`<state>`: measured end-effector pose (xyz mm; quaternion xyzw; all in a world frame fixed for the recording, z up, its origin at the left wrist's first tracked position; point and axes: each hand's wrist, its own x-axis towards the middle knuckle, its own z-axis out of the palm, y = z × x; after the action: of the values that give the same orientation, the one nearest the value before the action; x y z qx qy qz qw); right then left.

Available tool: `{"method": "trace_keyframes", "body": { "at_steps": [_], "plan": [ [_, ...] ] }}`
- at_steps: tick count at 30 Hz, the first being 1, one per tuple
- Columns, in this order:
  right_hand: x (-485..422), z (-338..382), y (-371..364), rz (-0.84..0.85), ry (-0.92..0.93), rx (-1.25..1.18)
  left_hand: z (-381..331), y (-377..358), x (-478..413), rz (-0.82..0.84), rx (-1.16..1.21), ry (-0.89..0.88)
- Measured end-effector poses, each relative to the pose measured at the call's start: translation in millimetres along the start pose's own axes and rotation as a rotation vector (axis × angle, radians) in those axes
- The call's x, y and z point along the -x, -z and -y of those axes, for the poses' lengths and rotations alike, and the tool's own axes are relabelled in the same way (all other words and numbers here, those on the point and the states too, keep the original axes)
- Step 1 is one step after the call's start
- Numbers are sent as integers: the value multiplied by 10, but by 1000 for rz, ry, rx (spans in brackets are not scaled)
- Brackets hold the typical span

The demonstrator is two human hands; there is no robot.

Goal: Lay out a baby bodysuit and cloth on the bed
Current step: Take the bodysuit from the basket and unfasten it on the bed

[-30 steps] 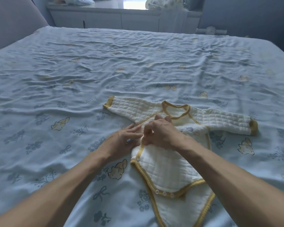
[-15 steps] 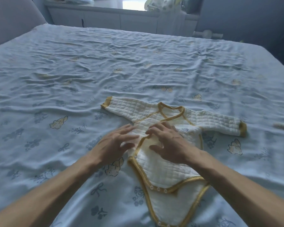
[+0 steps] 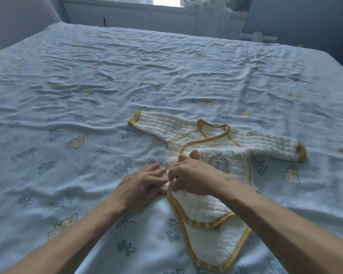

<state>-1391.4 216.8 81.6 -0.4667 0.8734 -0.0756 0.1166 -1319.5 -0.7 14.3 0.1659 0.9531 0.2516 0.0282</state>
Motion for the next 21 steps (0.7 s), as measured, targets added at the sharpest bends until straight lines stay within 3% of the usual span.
{"method": "trace_keyframes", "body": {
  "at_steps": [12,21],
  "plan": [
    [307,44,-138,-230,24,-128,-63,22,-147,172,-182,77],
    [943,-441,258,-336,-85,-157,-116,170,-174,138,-124,65]
  ]
}}
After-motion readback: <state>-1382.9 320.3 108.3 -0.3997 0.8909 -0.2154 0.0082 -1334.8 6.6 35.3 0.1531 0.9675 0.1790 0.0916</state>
